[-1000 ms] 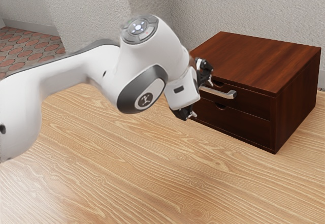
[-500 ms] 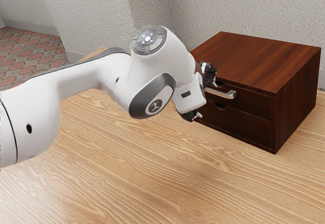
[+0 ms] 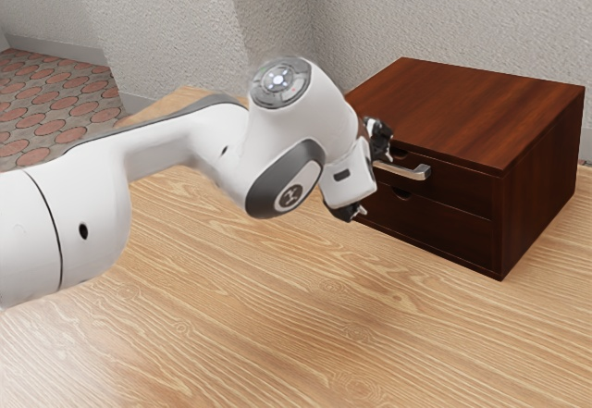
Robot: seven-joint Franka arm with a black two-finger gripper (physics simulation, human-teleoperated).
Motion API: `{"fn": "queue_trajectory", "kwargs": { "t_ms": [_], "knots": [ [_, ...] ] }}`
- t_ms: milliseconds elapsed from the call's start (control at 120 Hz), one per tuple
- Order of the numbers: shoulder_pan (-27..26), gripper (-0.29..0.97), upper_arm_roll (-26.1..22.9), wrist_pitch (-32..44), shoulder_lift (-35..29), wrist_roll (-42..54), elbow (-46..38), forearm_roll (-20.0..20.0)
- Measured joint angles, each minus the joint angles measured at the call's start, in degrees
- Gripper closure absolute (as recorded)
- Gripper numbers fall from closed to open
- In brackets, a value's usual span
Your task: Pull the drawer handle with one arm to open the drawer
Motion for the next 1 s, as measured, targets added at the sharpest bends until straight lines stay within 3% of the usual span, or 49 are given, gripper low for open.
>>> {"fn": "queue_trajectory", "kwargs": {
  "t_ms": [583,1000],
  "knots": [
    [0.17,-0.01,0.03,0.33,2.59,0.02,1.32,-0.79],
    [-0.75,0.01,1.22,-0.34,-1.79,0.0,-3.26,0.04]
  ]
}}
